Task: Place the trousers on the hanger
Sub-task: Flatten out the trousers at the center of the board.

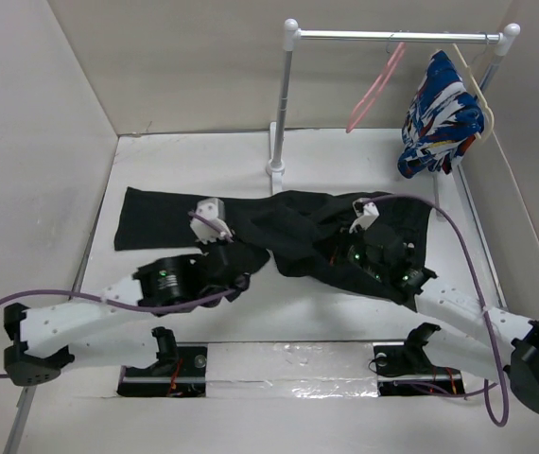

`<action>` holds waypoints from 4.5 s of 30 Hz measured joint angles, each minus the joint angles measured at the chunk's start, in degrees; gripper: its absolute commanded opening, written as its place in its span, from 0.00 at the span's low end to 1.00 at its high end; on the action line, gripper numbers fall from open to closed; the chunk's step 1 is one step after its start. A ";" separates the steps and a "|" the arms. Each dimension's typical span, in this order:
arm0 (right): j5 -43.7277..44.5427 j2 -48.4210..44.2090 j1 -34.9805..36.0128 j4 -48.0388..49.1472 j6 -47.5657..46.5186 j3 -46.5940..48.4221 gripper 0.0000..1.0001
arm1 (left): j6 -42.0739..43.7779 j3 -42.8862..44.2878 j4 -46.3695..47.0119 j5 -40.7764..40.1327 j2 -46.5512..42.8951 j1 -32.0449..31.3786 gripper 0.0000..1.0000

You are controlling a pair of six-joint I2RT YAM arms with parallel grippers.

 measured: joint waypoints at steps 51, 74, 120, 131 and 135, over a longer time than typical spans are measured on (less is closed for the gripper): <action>8.92 -19.63 6.95 -19.91 -4.35 -2.89 0.44 | -1.99 -29.05 19.58 14.29 12.74 18.14 0.00; 14.32 -22.53 -6.62 -20.83 -3.15 -3.58 0.44 | 11.54 -23.30 14.53 18.95 -22.23 55.93 0.00; 8.24 3.76 -51.95 -12.17 -4.46 2.93 0.80 | 24.83 -7.69 50.18 24.92 33.90 2.19 0.64; -7.87 27.17 -58.51 -11.08 -6.93 9.88 0.39 | 27.98 -7.67 55.52 28.85 41.81 2.12 0.47; -9.75 27.80 -58.53 -10.38 -7.21 10.16 0.06 | 28.15 -7.67 57.09 30.01 43.82 2.12 0.22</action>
